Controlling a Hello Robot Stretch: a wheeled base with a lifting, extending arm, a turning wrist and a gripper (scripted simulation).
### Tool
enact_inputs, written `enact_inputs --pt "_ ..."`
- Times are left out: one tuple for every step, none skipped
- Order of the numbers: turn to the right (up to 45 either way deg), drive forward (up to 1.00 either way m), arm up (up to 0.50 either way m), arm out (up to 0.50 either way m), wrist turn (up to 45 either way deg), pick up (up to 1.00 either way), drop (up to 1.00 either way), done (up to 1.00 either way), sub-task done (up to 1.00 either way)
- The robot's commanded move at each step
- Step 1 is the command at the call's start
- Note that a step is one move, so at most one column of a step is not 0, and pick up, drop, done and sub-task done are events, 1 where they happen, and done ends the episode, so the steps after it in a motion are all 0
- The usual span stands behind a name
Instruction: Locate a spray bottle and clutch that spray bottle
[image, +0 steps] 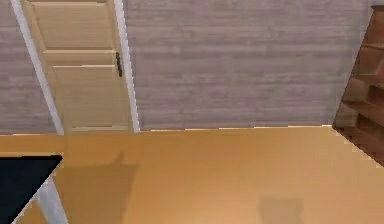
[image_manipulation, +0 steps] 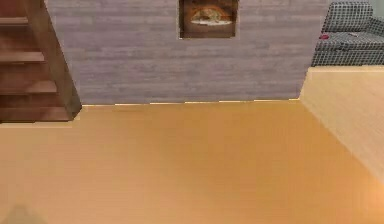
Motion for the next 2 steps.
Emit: enact_inputs --pt "-45.0 0.00 0.00 0.00 0.0 0.00 0.00 0.00 0.00" --pt "-45.0 0.00 0.00 0.00 0.0 0.00 0.00 0.00 0.00"
